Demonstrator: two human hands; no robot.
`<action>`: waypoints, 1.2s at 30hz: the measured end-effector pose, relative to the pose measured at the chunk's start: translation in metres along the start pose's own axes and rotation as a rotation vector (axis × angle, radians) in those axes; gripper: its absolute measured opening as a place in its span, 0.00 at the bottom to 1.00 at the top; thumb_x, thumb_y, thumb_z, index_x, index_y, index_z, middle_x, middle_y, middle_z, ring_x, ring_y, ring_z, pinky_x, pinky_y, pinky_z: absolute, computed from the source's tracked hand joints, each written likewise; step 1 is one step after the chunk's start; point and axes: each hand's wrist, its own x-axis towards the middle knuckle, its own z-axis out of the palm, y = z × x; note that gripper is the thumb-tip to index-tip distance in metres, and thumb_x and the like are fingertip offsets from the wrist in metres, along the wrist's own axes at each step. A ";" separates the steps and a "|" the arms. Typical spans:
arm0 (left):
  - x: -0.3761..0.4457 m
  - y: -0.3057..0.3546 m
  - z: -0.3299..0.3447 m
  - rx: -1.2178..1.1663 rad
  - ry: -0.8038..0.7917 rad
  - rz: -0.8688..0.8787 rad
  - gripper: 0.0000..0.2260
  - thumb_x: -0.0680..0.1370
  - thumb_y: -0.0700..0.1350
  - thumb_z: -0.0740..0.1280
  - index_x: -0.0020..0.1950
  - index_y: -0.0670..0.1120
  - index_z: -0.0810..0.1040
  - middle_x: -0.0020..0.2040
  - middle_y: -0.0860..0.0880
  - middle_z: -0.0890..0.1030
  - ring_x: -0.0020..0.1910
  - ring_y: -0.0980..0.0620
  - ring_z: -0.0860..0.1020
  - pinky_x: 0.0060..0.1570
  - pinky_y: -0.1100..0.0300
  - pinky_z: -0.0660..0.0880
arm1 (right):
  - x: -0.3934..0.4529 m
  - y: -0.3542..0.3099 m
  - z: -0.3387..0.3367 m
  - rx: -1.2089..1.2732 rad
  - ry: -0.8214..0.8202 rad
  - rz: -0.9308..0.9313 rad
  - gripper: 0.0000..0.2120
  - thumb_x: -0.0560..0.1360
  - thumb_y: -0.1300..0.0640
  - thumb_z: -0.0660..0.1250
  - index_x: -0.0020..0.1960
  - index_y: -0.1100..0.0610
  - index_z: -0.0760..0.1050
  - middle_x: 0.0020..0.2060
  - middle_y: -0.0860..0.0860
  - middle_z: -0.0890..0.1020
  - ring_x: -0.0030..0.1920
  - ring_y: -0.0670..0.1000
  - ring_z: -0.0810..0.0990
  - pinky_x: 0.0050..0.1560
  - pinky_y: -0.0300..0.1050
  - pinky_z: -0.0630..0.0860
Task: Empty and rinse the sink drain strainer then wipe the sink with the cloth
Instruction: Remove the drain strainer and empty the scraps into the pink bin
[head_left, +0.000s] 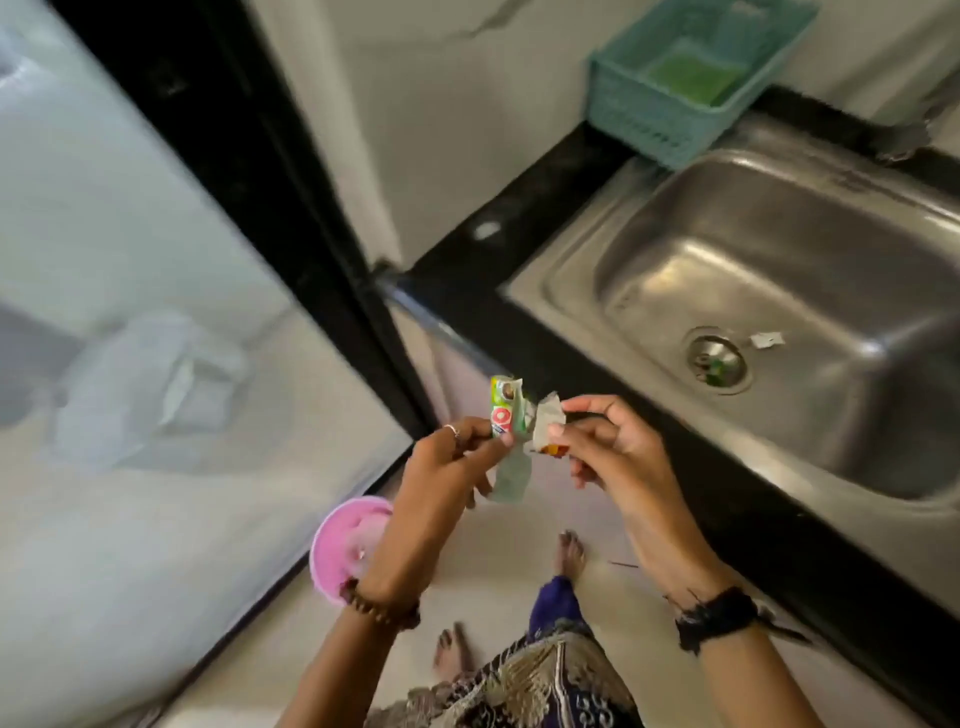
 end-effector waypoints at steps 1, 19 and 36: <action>-0.016 -0.018 -0.020 -0.032 0.065 -0.031 0.05 0.76 0.45 0.66 0.44 0.46 0.81 0.34 0.51 0.80 0.26 0.60 0.70 0.26 0.68 0.67 | -0.006 0.013 0.020 -0.043 -0.061 0.010 0.08 0.72 0.65 0.68 0.47 0.54 0.76 0.29 0.47 0.82 0.27 0.40 0.73 0.27 0.31 0.72; 0.087 -0.481 -0.148 -0.356 0.637 -0.676 0.03 0.73 0.35 0.65 0.40 0.40 0.75 0.36 0.42 0.77 0.28 0.50 0.71 0.28 0.61 0.68 | 0.127 0.465 0.220 -0.791 -0.334 0.305 0.04 0.70 0.65 0.67 0.45 0.59 0.77 0.41 0.56 0.84 0.43 0.57 0.82 0.46 0.50 0.79; 0.080 -0.319 -0.147 -0.955 0.535 -0.530 0.08 0.77 0.44 0.62 0.40 0.45 0.76 0.26 0.52 0.75 0.21 0.57 0.69 0.20 0.67 0.66 | 0.112 0.306 0.212 -0.209 -0.238 0.497 0.11 0.75 0.63 0.58 0.39 0.56 0.77 0.26 0.49 0.76 0.22 0.45 0.73 0.22 0.36 0.70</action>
